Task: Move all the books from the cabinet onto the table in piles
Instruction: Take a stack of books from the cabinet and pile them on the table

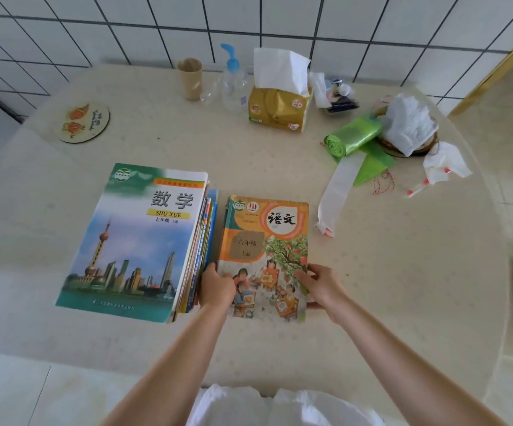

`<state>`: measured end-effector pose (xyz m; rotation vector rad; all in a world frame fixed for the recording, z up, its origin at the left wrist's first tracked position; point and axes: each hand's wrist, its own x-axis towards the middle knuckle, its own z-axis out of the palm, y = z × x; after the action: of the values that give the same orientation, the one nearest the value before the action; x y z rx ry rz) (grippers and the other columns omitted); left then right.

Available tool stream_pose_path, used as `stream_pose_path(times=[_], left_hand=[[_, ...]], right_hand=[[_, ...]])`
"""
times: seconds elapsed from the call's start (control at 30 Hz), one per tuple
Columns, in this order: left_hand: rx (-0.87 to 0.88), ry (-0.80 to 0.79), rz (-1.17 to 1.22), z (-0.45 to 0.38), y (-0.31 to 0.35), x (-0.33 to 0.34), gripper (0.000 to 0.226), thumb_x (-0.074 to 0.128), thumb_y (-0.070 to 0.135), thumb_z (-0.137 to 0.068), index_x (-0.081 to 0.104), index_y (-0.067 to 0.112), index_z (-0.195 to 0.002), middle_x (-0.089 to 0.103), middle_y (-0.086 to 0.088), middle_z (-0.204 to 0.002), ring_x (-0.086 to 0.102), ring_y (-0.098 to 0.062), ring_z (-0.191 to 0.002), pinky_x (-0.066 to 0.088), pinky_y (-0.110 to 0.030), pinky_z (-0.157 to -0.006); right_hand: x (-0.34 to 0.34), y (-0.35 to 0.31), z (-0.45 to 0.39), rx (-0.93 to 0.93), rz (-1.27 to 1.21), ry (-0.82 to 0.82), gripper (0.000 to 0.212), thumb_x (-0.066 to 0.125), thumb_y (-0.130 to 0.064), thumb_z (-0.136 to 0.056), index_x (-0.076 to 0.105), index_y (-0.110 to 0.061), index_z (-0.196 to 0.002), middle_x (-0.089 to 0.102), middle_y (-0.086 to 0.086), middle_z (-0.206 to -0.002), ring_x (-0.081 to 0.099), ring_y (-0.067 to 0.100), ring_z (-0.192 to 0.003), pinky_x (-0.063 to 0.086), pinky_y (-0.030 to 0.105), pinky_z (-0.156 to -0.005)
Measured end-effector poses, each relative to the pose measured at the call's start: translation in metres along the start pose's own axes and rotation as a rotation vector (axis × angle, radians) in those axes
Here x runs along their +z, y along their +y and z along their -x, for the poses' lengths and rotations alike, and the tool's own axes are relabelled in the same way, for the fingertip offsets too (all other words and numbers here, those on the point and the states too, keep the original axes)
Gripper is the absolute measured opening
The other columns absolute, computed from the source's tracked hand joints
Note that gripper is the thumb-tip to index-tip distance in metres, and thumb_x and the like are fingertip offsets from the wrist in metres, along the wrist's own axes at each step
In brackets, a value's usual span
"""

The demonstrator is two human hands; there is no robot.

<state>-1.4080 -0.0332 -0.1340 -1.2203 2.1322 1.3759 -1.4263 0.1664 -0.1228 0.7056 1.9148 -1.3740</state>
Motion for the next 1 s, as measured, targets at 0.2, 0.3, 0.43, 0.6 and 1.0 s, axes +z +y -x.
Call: stream_pose_path(times=[0.2,0.3,0.43,0.6,1.0], left_hand=[[0.029,0.002,-0.033,0.006,0.003,0.001,0.018,0.05,0.007,-0.095,0.06,0.012,-0.11,0.065,-0.006,-0.108,0.061,-0.027,-0.103,0.052,-0.04,-0.087],[0.076,-0.001,-0.037,0.011,0.006,0.0,0.019,0.055,0.007,-0.093,0.058,0.01,-0.112,0.065,-0.006,-0.11,0.061,-0.025,-0.101,0.052,-0.037,-0.082],[0.142,-0.043,-0.013,0.02,0.005,0.001,0.031,0.068,0.013,-0.084,0.055,0.019,-0.112,0.068,0.0,-0.107,0.065,-0.022,-0.1,0.056,-0.042,-0.085],[0.244,-0.032,-0.082,0.029,0.0,-0.011,0.048,0.074,0.03,-0.083,0.051,0.015,-0.123,0.065,0.003,-0.114,0.061,-0.017,-0.104,0.05,-0.038,-0.091],[0.609,-0.118,-0.301,0.07,-0.014,-0.024,0.049,0.054,0.02,-0.096,0.038,0.024,-0.142,0.053,0.009,-0.137,0.05,-0.012,-0.124,0.04,-0.03,-0.098]], right_hand=[[-0.003,-0.008,0.0,0.009,0.055,0.033,0.025,0.058,-0.028,-0.095,0.062,-0.014,-0.115,0.071,0.008,-0.102,0.071,0.026,-0.085,0.061,0.048,-0.071],[-0.001,-0.015,0.003,0.034,0.125,0.04,0.02,0.056,-0.026,-0.094,0.06,-0.009,-0.104,0.07,0.01,-0.095,0.07,0.029,-0.087,0.06,0.049,-0.076],[0.006,-0.013,0.01,0.033,0.268,0.012,0.03,0.057,-0.027,-0.089,0.056,-0.008,-0.112,0.068,0.017,-0.11,0.066,0.035,-0.099,0.057,0.054,-0.084],[0.007,0.004,0.031,-0.162,0.506,0.064,0.049,0.054,-0.03,-0.094,0.04,-0.013,-0.138,0.062,0.013,-0.122,0.062,0.032,-0.102,0.052,0.035,-0.079],[0.006,0.049,0.096,-0.381,0.416,0.27,0.044,0.054,-0.021,-0.095,0.046,-0.009,-0.136,0.059,0.01,-0.132,0.055,0.026,-0.122,0.043,0.034,-0.099]])
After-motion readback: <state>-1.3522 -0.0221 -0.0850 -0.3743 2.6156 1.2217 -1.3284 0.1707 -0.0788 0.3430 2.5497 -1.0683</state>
